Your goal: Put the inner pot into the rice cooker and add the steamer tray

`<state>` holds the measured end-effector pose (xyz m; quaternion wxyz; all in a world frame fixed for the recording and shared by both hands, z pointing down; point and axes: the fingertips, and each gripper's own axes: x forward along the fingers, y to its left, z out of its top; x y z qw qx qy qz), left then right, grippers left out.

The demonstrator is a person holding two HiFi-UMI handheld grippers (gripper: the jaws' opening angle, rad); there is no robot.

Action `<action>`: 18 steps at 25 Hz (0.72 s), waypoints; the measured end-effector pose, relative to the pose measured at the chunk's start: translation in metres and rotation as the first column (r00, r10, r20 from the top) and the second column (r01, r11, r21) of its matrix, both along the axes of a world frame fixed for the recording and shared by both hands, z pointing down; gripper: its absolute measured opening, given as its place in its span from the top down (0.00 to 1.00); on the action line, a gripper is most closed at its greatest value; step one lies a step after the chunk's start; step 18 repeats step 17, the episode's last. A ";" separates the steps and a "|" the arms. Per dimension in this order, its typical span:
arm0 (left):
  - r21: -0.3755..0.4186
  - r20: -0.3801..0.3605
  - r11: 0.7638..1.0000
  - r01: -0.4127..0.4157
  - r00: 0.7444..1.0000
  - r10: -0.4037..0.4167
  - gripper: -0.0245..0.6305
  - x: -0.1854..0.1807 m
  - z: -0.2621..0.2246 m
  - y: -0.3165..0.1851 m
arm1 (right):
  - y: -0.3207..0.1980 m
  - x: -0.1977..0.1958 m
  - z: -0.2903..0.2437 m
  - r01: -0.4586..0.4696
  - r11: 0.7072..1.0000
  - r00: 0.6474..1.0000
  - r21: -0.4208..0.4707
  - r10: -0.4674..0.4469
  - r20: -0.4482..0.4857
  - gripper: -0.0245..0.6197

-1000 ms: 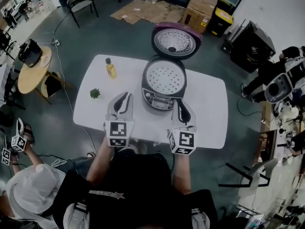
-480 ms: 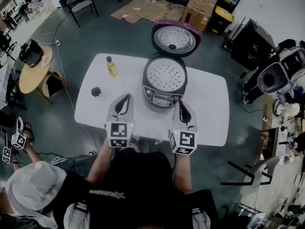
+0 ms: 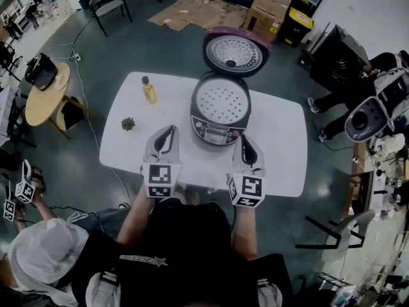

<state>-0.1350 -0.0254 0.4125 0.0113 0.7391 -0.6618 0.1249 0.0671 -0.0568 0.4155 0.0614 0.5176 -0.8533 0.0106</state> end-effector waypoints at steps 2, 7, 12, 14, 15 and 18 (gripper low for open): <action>0.001 0.000 1.000 0.000 1.000 0.000 0.93 0.000 0.000 -0.002 | -0.001 0.000 0.000 0.002 1.000 1.000 0.001 -0.002 0.000 0.95; -0.006 -0.003 1.000 -0.004 1.000 0.004 0.93 0.000 0.004 -0.005 | -0.003 -0.001 0.003 0.004 1.000 1.000 -0.002 -0.004 -0.002 0.95; -0.009 -0.003 1.000 -0.006 1.000 0.006 0.93 0.003 0.004 -0.006 | -0.004 0.001 0.004 0.003 1.000 1.000 -0.005 -0.003 -0.008 0.95; -0.009 -0.001 1.000 -0.006 1.000 0.006 0.93 0.002 0.005 -0.007 | -0.004 0.001 0.005 0.001 1.000 1.000 -0.006 -0.001 -0.007 0.95; -0.010 0.000 1.000 -0.006 1.000 0.006 0.93 0.002 0.006 -0.008 | -0.005 0.001 0.005 0.000 1.000 1.000 -0.006 0.000 -0.006 0.95; -0.011 0.002 1.000 -0.008 1.000 0.008 0.93 0.002 0.007 -0.009 | -0.006 0.001 0.005 -0.001 1.000 1.000 -0.007 0.001 -0.004 0.95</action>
